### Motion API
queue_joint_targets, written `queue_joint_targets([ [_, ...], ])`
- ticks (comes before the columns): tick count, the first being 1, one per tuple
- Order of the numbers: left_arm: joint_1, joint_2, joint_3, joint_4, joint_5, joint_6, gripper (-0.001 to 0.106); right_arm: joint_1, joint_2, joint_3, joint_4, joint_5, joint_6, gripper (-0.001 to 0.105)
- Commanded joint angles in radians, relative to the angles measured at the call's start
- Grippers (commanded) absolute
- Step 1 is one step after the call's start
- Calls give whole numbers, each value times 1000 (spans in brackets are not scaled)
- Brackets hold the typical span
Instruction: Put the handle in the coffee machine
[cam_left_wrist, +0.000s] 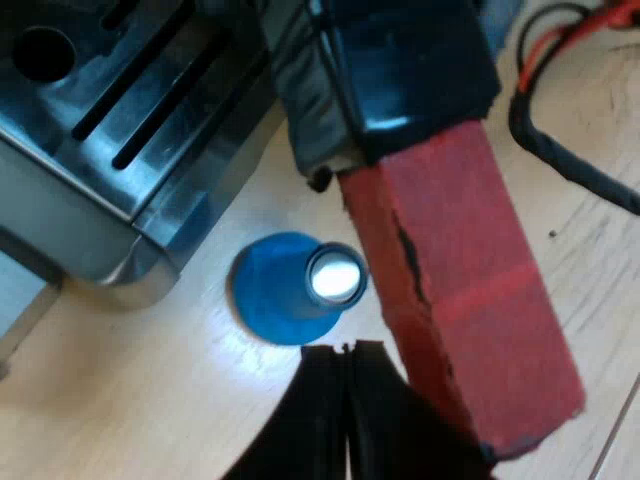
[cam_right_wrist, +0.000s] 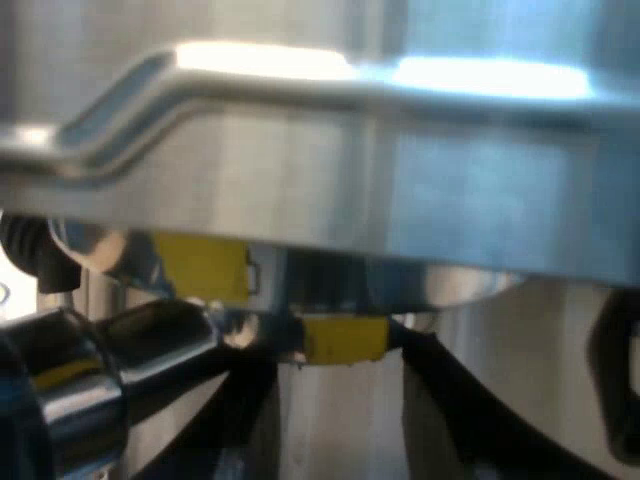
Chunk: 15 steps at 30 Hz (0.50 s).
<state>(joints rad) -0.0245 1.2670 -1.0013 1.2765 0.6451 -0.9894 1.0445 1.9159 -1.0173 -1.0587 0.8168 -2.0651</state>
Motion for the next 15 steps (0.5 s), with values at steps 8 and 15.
queue_joint_targets([
  [8,-123,-15,3,24,88,-43,1,29,-93,104,-64,106,4,32],
  [15,-142,-15,3,21,86,-46,1,36,-211,245,-64,106,4,32],
])
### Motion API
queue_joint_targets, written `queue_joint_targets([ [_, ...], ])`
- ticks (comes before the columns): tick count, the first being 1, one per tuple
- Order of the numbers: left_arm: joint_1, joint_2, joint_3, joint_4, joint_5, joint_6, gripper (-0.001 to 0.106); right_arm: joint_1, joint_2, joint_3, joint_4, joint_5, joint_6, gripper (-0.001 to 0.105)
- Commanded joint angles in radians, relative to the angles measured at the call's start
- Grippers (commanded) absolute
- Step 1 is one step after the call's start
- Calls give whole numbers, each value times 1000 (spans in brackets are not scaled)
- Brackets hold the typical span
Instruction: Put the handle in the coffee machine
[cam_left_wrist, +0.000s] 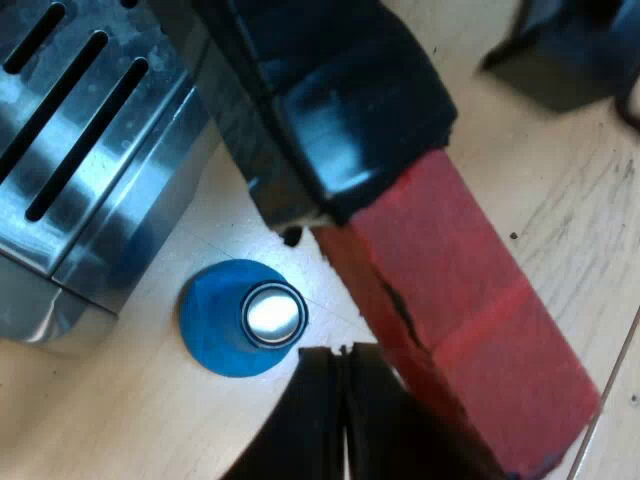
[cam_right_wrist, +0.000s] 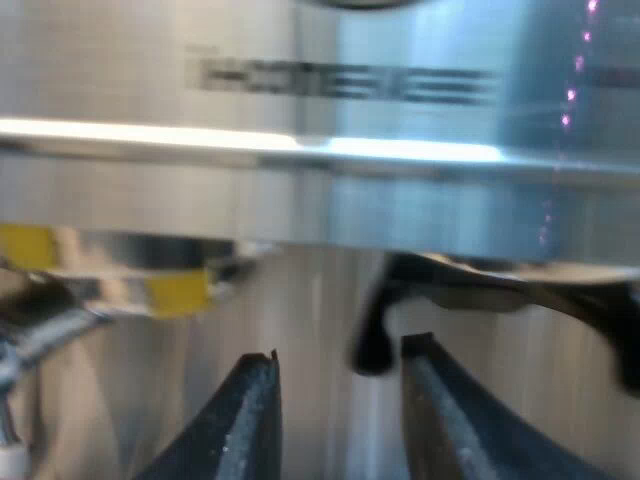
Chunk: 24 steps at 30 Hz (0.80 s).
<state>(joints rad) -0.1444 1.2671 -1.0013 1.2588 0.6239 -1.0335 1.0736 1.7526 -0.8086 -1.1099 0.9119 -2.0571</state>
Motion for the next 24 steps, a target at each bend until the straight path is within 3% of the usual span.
queue_joint_targets([
  [1,-27,-20,3,28,97,-24,1,13,-73,62,-13,11,-6,32],
  [2,-27,-34,3,16,65,-34,1,18,-101,85,-13,11,-7,32],
  [6,-27,-74,3,-16,39,-73,1,41,-174,149,-13,11,-7,32],
  [10,-27,-129,3,-74,39,-178,1,95,-247,193,-1,13,-12,32],
  [18,-87,-139,9,-78,32,-216,1,219,-390,197,175,13,-12,32],
  [24,-173,-139,9,-109,-44,-295,1,295,-501,197,271,14,-10,32],
])
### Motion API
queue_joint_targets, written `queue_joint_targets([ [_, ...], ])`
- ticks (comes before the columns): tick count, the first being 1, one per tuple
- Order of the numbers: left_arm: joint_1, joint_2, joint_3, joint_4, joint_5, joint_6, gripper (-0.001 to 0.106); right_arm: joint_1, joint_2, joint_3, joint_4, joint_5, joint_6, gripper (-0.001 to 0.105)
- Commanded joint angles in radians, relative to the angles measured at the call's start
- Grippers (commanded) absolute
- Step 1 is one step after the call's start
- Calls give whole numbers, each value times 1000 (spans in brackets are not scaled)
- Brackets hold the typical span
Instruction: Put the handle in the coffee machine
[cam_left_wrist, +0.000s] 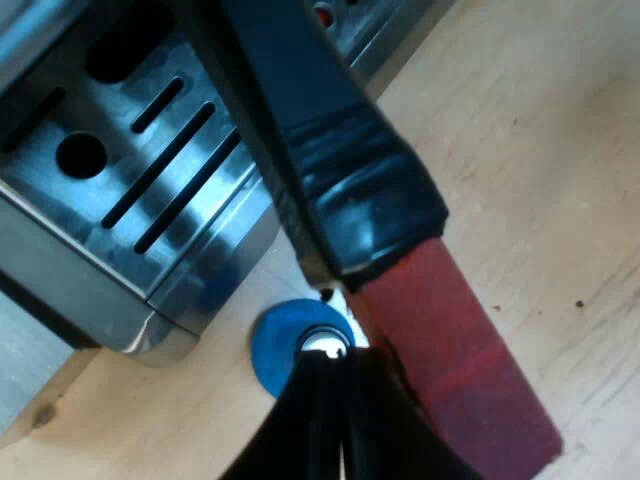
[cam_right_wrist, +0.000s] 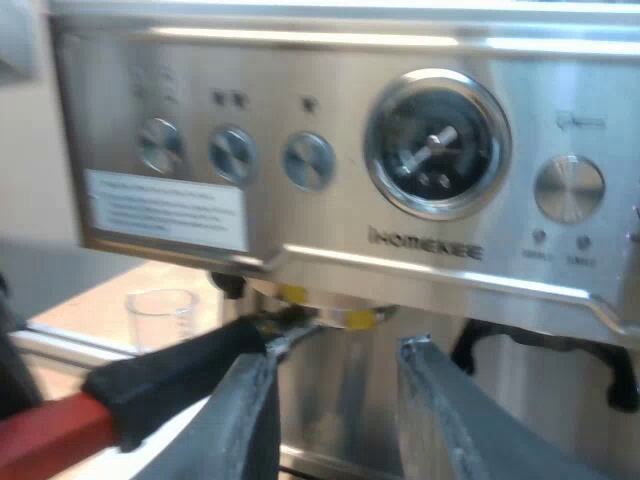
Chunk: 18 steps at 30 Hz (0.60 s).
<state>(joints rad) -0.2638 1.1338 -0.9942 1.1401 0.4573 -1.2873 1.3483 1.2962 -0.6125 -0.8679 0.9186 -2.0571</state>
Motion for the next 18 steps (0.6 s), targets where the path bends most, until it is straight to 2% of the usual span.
queue_joint_targets([
  [1,-72,-6,2,10,117,-54,1,34,-68,1,48,8,-10,32],
  [6,-124,-6,2,3,115,-90,1,68,-158,1,145,5,-6,30],
  [9,-154,-6,2,0,88,-110,1,78,-222,1,211,5,-3,28],
  [11,-174,-6,2,0,85,-130,1,77,-272,1,267,5,40,28],
  [15,-209,-6,2,0,83,-130,1,77,-352,1,380,5,83,28],
  [18,-244,-6,2,-2,45,-139,1,77,-418,-3,516,-4,135,28],
])
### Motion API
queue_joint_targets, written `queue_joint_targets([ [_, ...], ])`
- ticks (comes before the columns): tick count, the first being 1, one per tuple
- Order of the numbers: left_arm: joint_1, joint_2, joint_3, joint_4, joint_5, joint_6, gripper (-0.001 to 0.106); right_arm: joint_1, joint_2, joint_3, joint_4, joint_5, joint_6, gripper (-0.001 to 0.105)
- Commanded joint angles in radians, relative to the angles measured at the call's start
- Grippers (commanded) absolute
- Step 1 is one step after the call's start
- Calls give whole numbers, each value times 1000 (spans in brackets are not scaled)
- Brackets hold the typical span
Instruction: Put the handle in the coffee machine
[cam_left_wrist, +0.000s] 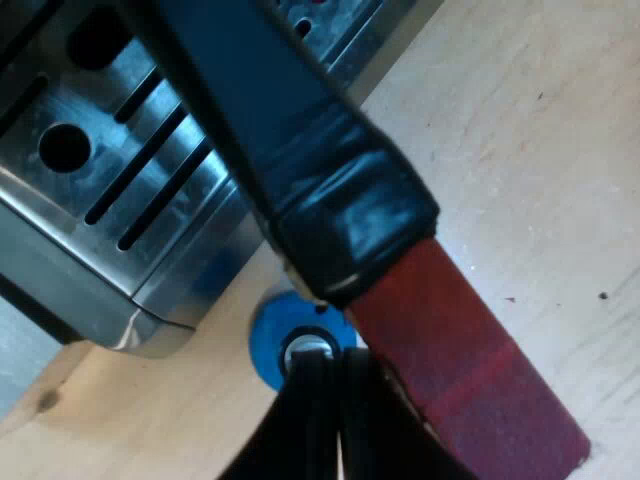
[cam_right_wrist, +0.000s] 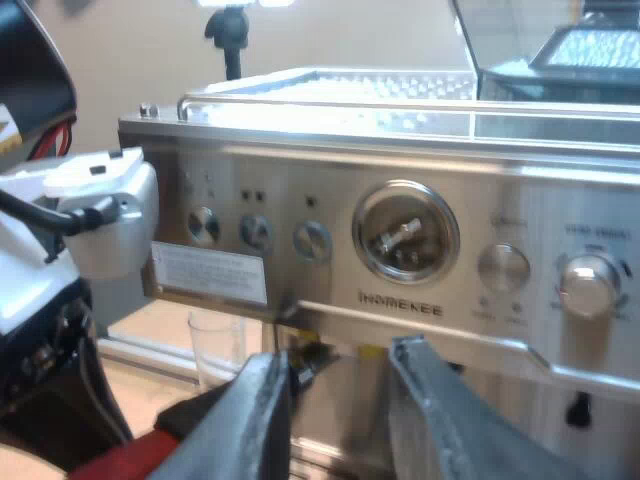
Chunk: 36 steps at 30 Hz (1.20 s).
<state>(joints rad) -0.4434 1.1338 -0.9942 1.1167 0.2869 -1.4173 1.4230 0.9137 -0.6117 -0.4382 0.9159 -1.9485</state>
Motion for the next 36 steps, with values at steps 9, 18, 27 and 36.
queue_joint_targets([
  [9,-156,-6,-1,-22,156,-18,1,3,-162,-80,523,-108,193,28],
  [18,-242,-6,-3,-59,153,4,1,1,-175,-204,827,-225,268,28],
  [27,-329,-6,-31,-96,149,109,1,1,-183,-230,827,-225,271,28],
  [36,-330,-6,-46,-107,107,119,1,1,-189,-230,839,-225,271,28],
])
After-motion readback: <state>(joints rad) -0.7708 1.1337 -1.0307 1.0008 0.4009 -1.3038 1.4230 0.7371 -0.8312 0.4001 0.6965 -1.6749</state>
